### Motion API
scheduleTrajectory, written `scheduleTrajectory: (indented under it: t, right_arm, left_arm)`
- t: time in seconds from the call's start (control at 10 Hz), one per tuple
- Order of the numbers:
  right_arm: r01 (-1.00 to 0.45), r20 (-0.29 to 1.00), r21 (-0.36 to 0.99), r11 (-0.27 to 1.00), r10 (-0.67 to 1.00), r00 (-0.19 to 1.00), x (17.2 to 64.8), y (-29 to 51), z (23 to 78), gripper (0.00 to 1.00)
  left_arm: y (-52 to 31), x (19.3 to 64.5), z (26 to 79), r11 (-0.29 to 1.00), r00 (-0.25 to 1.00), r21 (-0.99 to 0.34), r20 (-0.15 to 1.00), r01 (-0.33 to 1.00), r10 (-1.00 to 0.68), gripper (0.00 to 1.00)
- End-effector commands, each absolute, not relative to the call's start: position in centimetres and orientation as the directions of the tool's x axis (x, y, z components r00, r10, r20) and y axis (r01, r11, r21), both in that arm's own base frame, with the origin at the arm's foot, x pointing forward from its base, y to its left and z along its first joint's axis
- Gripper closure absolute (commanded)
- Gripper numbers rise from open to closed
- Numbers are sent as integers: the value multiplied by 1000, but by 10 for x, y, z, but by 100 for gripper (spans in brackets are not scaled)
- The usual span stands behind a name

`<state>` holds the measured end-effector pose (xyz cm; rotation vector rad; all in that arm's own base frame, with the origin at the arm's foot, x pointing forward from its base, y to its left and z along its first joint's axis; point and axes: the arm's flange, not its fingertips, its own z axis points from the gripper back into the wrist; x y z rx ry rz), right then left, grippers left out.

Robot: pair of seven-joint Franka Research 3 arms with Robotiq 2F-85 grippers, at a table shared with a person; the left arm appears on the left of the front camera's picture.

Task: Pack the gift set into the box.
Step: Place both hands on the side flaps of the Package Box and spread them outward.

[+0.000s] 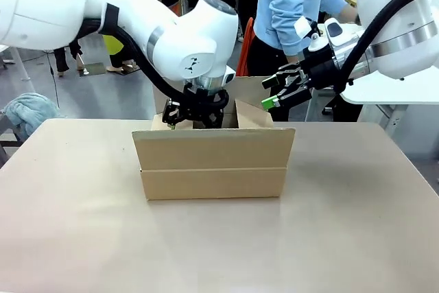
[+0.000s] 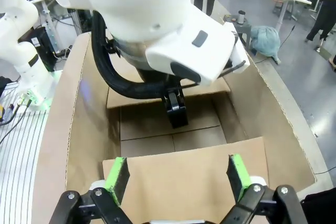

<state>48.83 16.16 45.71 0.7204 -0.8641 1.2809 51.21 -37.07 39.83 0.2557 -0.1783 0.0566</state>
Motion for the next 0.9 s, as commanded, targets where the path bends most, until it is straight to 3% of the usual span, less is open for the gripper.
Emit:
scheduleTrajectory:
  t: [0.0,0.5,0.8]
  right_arm:
    - [-987,860,-18,157,507,65,486,161,459,0]
    - [-987,860,-18,157,507,65,486,161,459,0]
    - [-987,860,-18,157,507,65,486,161,459,0]
  left_arm:
    - [-373,517,395,938,976,327,211,-114,45,0]
    - [-345,511,417,885,968,445,250,-135,22,0]
    - [-311,506,440,877,959,447,280,-179,54,0]
